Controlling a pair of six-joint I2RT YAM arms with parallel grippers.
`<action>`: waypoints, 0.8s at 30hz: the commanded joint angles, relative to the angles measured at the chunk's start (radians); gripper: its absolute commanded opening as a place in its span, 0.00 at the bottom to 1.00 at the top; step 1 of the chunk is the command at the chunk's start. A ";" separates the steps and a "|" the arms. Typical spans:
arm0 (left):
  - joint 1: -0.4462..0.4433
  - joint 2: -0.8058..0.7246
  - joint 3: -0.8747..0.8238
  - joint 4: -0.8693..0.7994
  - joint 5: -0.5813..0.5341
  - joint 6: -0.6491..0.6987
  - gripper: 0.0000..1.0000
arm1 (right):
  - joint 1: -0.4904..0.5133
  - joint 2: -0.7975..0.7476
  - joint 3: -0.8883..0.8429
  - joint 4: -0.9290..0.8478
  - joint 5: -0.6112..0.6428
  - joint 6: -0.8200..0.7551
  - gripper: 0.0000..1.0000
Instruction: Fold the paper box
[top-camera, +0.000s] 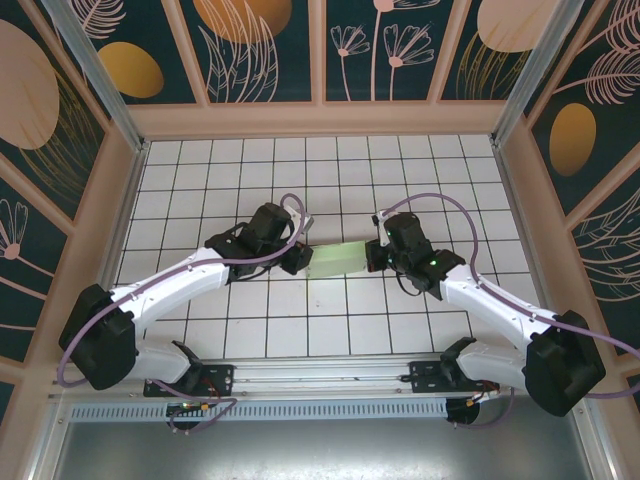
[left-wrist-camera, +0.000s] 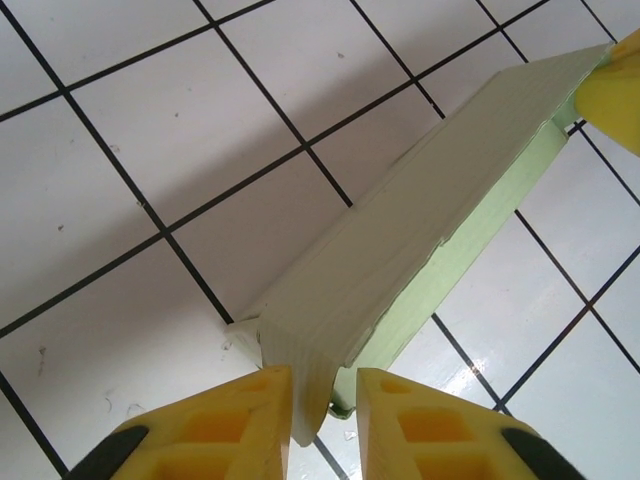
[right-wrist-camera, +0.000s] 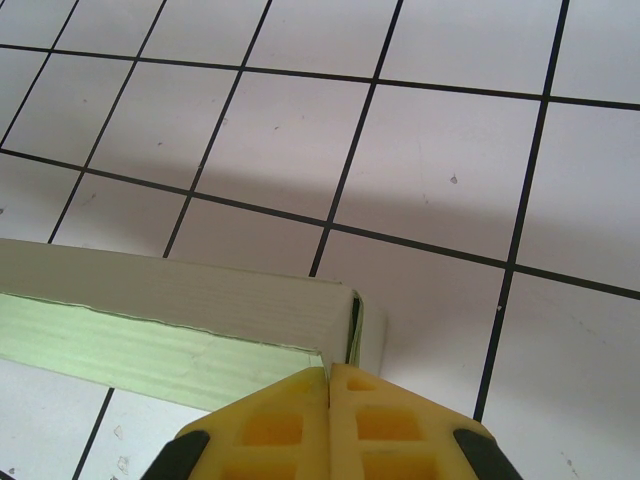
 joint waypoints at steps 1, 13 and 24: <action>-0.005 0.013 0.016 -0.028 -0.005 0.016 0.21 | 0.010 0.001 0.023 -0.044 0.017 0.017 0.00; -0.007 0.020 0.032 -0.039 -0.003 0.000 0.00 | 0.011 0.004 0.028 -0.041 0.016 0.020 0.00; -0.007 0.110 0.128 -0.041 0.030 -0.255 0.00 | 0.026 0.010 0.024 -0.042 0.016 0.026 0.00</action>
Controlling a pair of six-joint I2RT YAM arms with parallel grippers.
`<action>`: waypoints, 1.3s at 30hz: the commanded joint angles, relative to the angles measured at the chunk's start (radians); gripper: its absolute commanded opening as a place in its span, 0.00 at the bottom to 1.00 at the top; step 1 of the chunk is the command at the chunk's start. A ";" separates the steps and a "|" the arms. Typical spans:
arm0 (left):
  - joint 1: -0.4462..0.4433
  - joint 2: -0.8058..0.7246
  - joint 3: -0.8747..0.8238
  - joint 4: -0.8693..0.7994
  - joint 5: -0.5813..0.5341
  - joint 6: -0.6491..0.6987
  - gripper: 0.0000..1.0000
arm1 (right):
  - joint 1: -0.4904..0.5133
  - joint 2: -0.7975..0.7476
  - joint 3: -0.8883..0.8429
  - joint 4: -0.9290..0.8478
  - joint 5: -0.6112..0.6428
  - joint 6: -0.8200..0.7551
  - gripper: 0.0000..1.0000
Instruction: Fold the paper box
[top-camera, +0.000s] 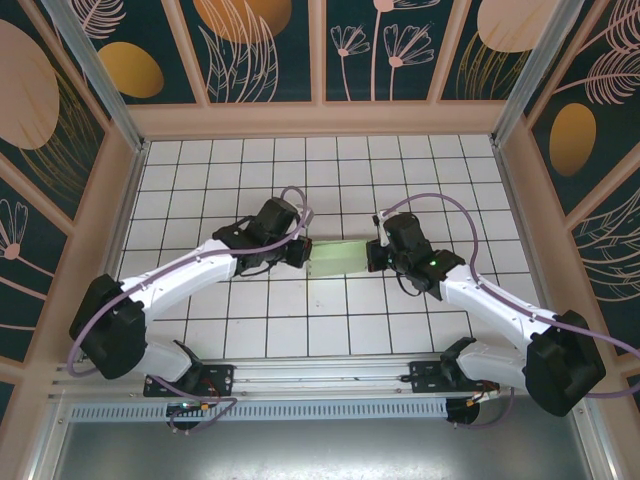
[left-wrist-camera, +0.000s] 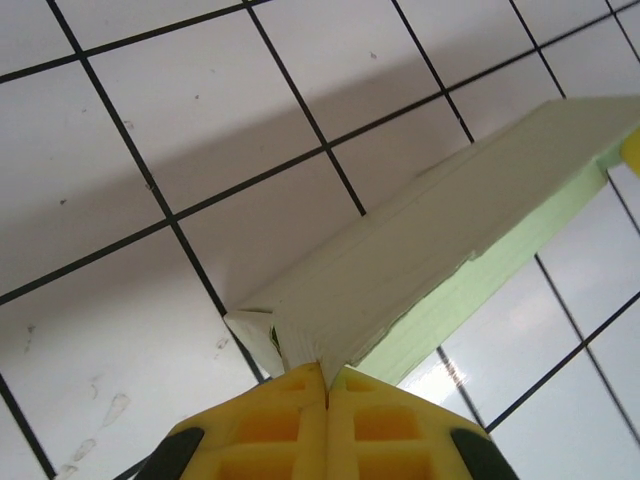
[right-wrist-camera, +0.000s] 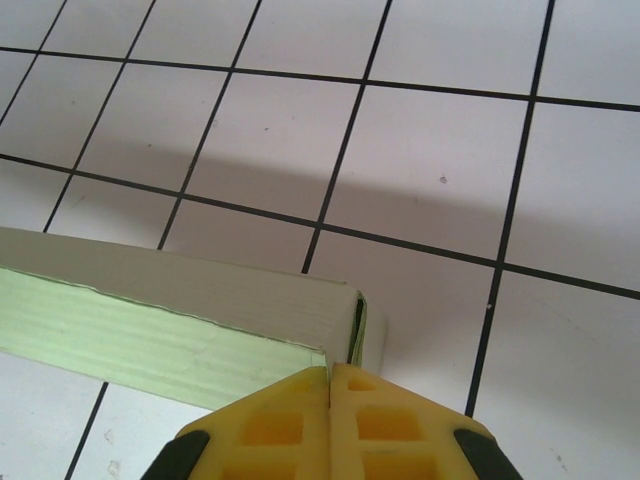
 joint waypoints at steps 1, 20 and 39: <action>-0.006 0.034 0.044 0.019 0.063 -0.124 0.00 | 0.020 0.008 0.023 -0.037 -0.011 0.019 0.00; -0.007 0.039 -0.023 0.099 0.015 -0.165 0.00 | 0.030 0.001 -0.023 0.003 -0.008 0.030 0.00; -0.047 0.057 -0.150 0.179 -0.085 -0.139 0.04 | 0.094 -0.168 -0.131 0.142 0.082 0.020 0.44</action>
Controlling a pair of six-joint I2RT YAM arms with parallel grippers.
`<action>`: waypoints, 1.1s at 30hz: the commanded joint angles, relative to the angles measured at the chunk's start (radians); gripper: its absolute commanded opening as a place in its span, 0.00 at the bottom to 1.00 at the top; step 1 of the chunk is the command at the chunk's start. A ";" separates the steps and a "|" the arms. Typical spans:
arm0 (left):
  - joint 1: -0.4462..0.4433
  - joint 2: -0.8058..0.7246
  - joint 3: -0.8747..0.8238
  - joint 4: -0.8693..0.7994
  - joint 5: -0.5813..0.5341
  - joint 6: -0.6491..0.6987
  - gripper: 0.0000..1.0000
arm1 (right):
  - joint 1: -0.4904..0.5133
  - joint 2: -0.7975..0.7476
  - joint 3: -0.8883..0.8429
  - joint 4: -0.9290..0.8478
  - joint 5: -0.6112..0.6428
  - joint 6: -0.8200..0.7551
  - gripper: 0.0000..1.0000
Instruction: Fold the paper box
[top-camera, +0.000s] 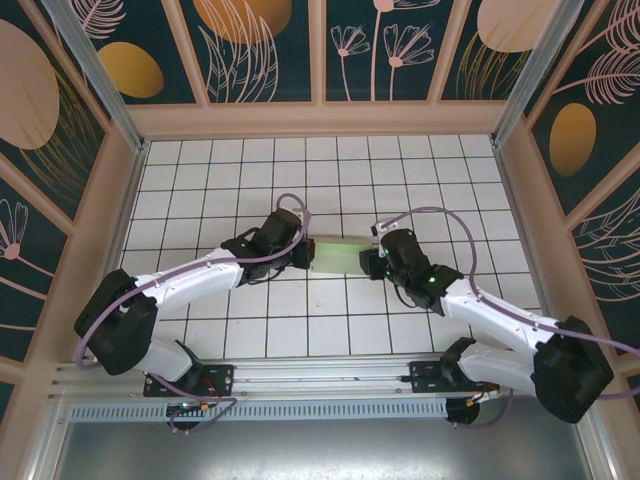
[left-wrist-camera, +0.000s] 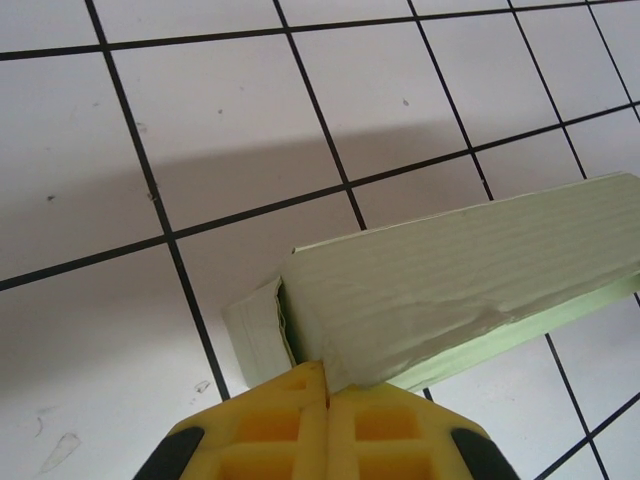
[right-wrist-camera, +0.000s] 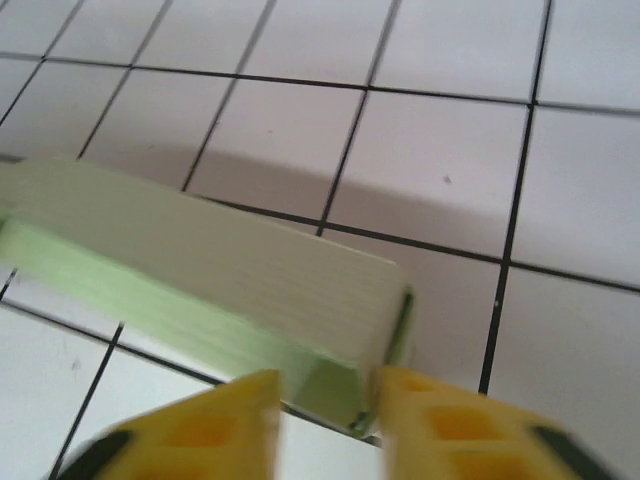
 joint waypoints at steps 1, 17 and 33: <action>-0.015 0.034 -0.017 -0.064 0.000 0.024 0.04 | 0.011 -0.115 -0.008 0.026 -0.020 -0.003 0.52; -0.022 0.040 -0.012 -0.057 0.029 0.044 0.10 | -0.117 0.020 0.115 -0.071 -0.070 0.370 0.66; -0.023 -0.067 -0.079 -0.006 0.104 -0.003 0.63 | -0.138 0.106 0.048 -0.049 -0.078 0.459 0.54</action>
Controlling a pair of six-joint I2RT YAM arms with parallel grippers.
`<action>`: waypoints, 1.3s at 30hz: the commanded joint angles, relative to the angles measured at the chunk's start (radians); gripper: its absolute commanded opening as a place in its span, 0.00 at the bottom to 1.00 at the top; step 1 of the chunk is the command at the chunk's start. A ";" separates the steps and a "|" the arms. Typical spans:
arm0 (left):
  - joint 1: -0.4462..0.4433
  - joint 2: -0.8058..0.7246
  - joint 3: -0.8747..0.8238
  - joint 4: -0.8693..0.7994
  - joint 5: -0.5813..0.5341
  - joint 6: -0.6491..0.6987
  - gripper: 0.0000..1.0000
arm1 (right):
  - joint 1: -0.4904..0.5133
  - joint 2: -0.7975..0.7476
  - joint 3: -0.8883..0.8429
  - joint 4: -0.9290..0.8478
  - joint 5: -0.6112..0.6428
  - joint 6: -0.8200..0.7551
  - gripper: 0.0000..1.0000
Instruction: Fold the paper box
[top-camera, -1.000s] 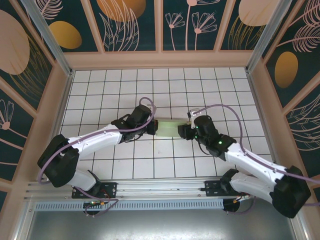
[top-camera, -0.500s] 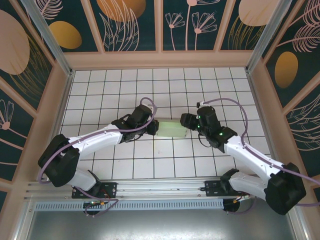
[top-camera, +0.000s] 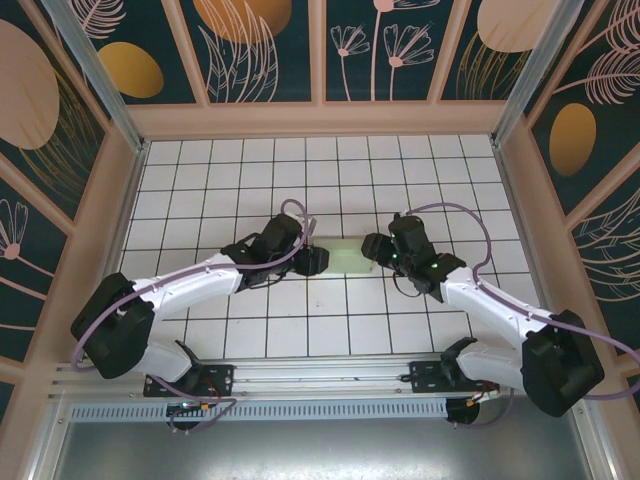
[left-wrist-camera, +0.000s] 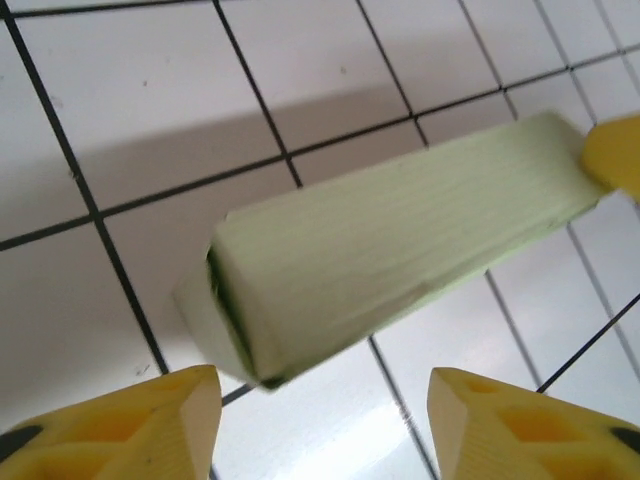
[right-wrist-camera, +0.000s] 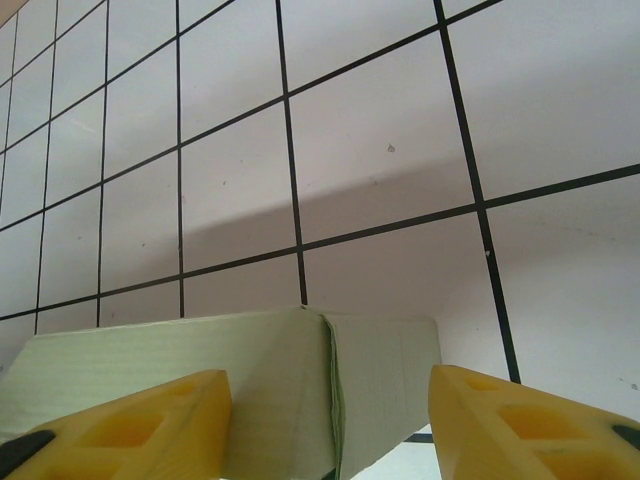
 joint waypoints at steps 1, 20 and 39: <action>-0.002 -0.047 -0.030 -0.038 0.043 -0.006 0.66 | -0.007 0.018 -0.017 -0.001 0.009 0.031 0.54; 0.090 -0.008 -0.030 0.211 0.124 -0.293 0.68 | -0.014 0.022 -0.007 -0.005 -0.020 0.015 0.56; 0.096 0.013 -0.188 0.266 0.135 -0.281 0.36 | -0.037 0.024 -0.033 0.041 -0.115 0.028 0.36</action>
